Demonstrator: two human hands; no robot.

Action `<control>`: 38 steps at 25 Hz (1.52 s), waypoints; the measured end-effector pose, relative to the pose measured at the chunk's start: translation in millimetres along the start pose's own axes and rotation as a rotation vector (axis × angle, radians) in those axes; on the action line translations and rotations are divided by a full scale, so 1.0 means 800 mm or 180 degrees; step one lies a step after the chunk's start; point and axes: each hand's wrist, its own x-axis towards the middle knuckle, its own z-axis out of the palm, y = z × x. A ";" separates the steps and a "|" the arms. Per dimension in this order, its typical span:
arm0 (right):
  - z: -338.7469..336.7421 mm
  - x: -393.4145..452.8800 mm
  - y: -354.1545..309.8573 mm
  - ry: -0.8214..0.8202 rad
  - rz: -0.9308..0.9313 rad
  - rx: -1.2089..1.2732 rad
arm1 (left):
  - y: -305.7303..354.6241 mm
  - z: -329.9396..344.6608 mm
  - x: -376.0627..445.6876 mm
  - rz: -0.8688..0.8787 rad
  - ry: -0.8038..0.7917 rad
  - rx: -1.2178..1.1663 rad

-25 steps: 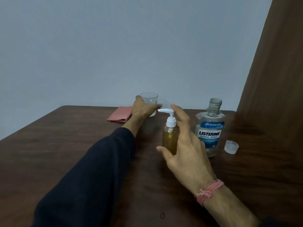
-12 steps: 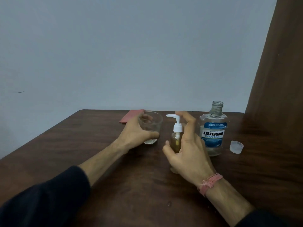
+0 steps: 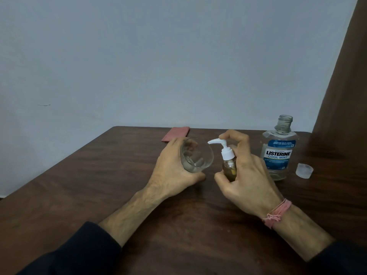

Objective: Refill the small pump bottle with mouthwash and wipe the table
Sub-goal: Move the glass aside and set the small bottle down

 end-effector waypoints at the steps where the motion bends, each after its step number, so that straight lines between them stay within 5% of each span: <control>1: 0.000 -0.001 0.000 -0.0026 -0.0007 -0.0086 | -0.002 0.000 -0.001 0.0024 -0.0002 0.0004; 17: -0.004 0.003 -0.001 0.0176 0.0268 -0.0487 | -0.005 0.003 -0.001 0.0245 -0.0105 0.0052; 32: -0.006 0.000 -0.019 -0.0201 -0.0378 -0.0782 | -0.012 0.008 -0.001 0.0228 -0.0190 -0.0486; 38: -0.007 -0.001 -0.011 0.0045 -0.0474 -0.0845 | -0.014 0.014 0.001 0.0261 -0.0245 -0.0602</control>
